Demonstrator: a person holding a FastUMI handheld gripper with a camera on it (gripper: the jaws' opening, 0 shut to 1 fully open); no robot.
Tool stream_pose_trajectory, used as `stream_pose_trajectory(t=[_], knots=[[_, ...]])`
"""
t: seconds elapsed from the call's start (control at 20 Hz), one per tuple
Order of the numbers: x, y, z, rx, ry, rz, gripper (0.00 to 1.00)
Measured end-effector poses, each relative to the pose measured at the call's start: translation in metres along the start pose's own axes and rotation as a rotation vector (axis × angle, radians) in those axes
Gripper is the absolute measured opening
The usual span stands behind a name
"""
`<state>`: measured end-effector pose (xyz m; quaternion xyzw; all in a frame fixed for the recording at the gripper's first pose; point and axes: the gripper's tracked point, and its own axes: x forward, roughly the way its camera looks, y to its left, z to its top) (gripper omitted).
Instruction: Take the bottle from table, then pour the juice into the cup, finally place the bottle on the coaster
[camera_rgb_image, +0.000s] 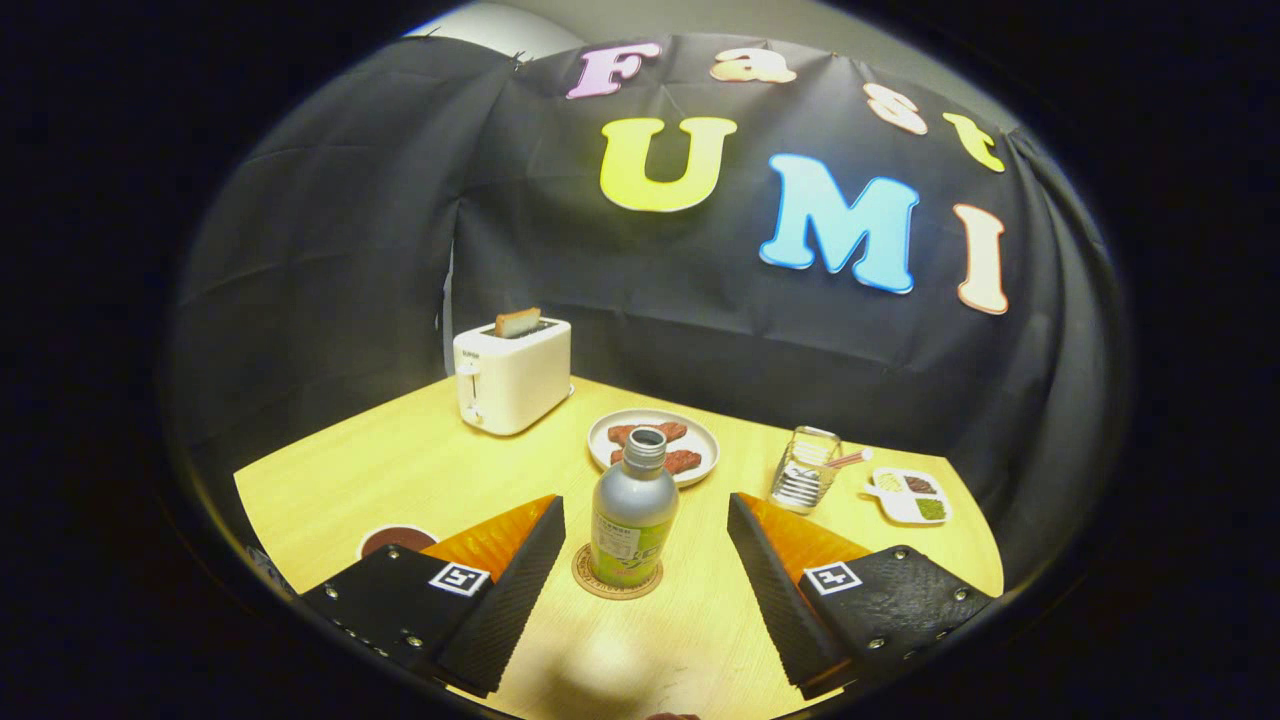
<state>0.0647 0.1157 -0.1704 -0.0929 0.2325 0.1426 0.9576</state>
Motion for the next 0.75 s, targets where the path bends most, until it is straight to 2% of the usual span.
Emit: stream_pose_trajectory(t=[0.2, 0.75], knots=[[-0.039, -0.005, 0.027, 0.041, -0.077, -0.076, 0.99], [-0.149, -0.01, 0.066, 0.074, -0.208, -0.258, 0.99]])
